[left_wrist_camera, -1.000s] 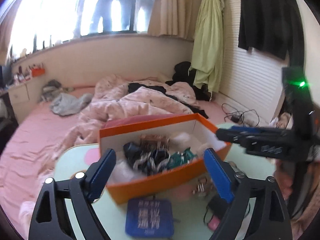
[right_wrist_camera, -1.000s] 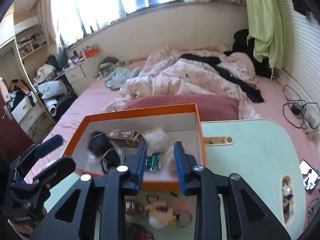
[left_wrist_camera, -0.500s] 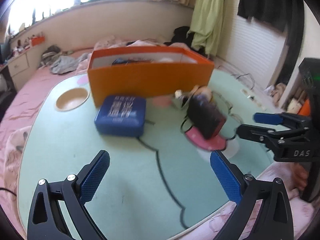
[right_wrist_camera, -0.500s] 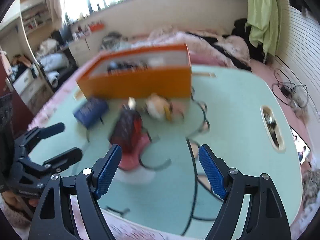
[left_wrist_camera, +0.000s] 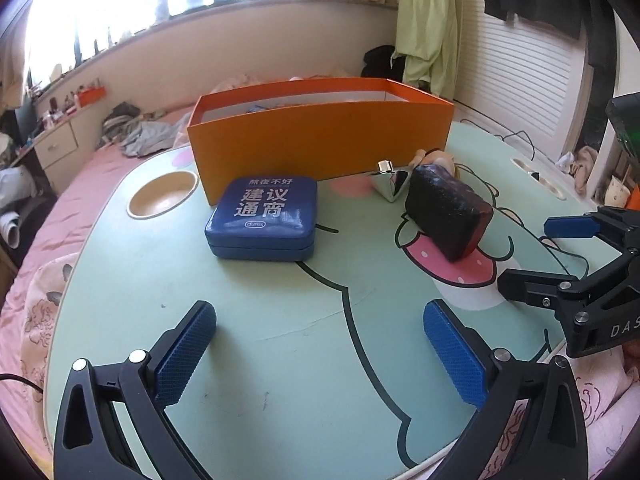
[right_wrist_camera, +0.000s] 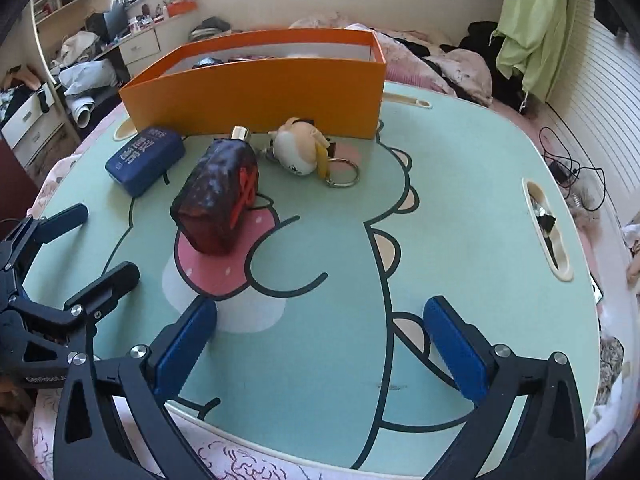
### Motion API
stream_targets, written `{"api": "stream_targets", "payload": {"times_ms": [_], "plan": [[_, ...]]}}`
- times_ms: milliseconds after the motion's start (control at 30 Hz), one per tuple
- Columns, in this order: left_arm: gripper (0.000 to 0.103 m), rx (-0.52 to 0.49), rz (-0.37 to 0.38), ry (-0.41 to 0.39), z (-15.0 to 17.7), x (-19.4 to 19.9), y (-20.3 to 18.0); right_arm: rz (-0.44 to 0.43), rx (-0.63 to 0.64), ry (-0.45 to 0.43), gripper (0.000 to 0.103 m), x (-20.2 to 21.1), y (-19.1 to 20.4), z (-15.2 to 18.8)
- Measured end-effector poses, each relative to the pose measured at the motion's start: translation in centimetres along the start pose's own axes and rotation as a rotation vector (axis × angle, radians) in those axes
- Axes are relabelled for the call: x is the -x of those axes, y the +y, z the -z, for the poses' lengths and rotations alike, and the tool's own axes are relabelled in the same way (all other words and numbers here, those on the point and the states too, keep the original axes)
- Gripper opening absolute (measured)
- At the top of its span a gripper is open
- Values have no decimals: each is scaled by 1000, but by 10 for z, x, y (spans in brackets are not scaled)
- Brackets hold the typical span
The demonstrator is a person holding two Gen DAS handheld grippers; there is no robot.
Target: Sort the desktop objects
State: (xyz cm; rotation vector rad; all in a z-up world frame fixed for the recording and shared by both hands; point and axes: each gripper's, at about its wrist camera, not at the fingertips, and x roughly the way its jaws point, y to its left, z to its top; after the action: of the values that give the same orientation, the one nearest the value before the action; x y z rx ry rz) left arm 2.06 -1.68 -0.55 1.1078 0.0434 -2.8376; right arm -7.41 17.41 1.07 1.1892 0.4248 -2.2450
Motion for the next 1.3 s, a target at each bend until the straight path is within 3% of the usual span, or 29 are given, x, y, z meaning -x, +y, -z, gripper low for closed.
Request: {"api": "stream_targets", "payload": {"times_ms": [767,1033,1200,1300], "plan": [[103,-14,15,-27,1,0,-4,0,-2,-60,103,1,0,-3],[103,-14,15,-28,2,0,-4,-107,0,-230,100,33,8,-12],[103,-13,15,-28,2,0,-4,-186,-17,-191,84,20,24,-39],[103,-13,15,-28,2,0,-4,-202,-3,-119,69,-1,35,-50]]}}
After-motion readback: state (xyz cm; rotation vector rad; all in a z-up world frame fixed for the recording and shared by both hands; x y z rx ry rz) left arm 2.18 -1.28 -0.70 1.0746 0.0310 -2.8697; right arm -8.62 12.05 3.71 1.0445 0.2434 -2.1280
